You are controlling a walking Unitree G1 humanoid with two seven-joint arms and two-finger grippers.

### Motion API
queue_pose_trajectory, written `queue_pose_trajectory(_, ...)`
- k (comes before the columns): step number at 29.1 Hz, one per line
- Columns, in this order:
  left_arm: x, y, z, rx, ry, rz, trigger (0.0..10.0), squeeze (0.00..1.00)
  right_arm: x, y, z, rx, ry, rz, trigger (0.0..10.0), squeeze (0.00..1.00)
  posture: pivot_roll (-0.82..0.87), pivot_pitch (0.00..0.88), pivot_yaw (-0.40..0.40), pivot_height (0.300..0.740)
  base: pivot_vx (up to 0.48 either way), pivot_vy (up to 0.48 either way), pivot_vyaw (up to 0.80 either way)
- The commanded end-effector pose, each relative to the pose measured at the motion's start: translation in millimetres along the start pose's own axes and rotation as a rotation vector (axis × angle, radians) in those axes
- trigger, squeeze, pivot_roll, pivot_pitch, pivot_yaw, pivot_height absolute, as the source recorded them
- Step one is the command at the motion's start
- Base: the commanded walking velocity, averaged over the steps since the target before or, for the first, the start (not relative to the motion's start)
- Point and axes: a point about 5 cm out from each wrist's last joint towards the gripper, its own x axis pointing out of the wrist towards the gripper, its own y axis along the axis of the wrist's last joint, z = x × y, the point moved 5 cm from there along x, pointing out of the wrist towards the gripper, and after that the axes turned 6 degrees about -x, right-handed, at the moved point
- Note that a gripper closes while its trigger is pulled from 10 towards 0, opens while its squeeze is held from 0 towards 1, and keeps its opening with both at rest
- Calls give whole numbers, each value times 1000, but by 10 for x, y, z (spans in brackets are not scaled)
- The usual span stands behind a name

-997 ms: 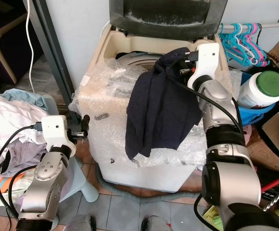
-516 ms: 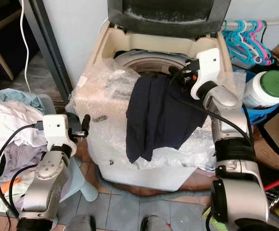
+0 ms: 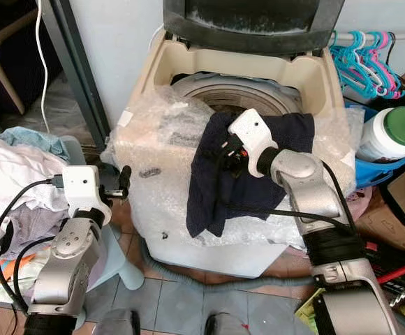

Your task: Clothes washing

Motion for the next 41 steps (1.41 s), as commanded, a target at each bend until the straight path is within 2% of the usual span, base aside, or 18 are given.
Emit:
queue_pose_trajectory(1, -11, -20, -18, 20, -6, -11, 10000, 0, -43, -235, 40, -101, -41, -132, 10000, 188, 31, 63, -35, 740, 0, 0, 0)
queue_pose_trajectory(2, -12, -24, -42, 26, -5, -12, 10000, 0, -46, -258, 31, -82, -51, -142, 2039, 149, 31, 63, -35, 740, 0, 0, 0)
queue_pose_trajectory(3, -11, -25, -57, 30, -3, -13, 10000, 0, -47, -270, 27, -58, -59, -146, 2039, 149, 31, 63, -35, 740, 0, 0, 0)
queue_pose_trajectory(4, -6, -20, -71, 32, 0, -12, 10000, 0, -48, -286, 36, -54, -69, -153, 0, 31, 37, 63, -36, 740, 0, 0, 0)
queue_pose_trajectory(5, 9, 0, -91, 33, 8, -7, 10000, 0, -43, -304, 53, -77, -85, -160, 0, 0, 38, 62, -36, 740, 0, 0, 0)
queue_pose_trajectory(10, 21, 14, -81, 30, 12, -3, 10000, 0, -29, -318, 57, -66, -95, -158, 0, 0, 37, 59, -38, 740, 0, 0, 0)
queue_pose_trajectory(14, 8, -21, -25, 27, 2, -10, 10000, 0, -53, -324, 244, -59, -193, -158, 0, 0, 36, 56, -41, 740, 0, 0, 0)
queue_pose_trajectory(15, 8, -21, -25, 27, 2, -10, 10000, 0, -53, -324, 244, -59, -193, -158, 0, 0, 36, 56, -41, 740, 0, 0, 0)
queue_pose_trajectory(24, 26, -4, -65, 31, 12, -7, 10000, 0, -79, -360, 509, 81, -349, -155, 0, 0, 41, 55, -41, 740, 0, 0, 0)
queue_pose_trajectory(30, 23, -3, -59, 31, 11, -7, 10000, 0, -94, -449, 519, 115, -344, -189, 0, 0, 40, 57, -40, 740, 0, 0, 0)
queue_pose_trajectory(37, 19, -14, -49, 31, 9, -11, 10000, 0, -90, -551, 495, 231, -345, -209, 0, 0, 39, 60, -38, 740, 0, 0, 0)
queue_pose_trajectory(39, 33, -7, -44, 32, 6, -10, 10000, 0, -48, -517, 605, 278, -374, -195, 0, 0, 36, 59, -36, 740, 0, 0, 0)
queue_pose_trajectory(40, 33, -7, -44, 32, 6, -10, 10000, 0, -48, -517, 605, 278, -374, -195, 0, 0, 36, 59, -36, 740, 0, 0, 0)
queue_pose_trajectory(41, 47, 1, -40, 33, 4, -9, 10000, 0, -10, -440, 724, 264, -403, -178, 0, 0, 34, 59, -36, 740, 0, 0, 0)
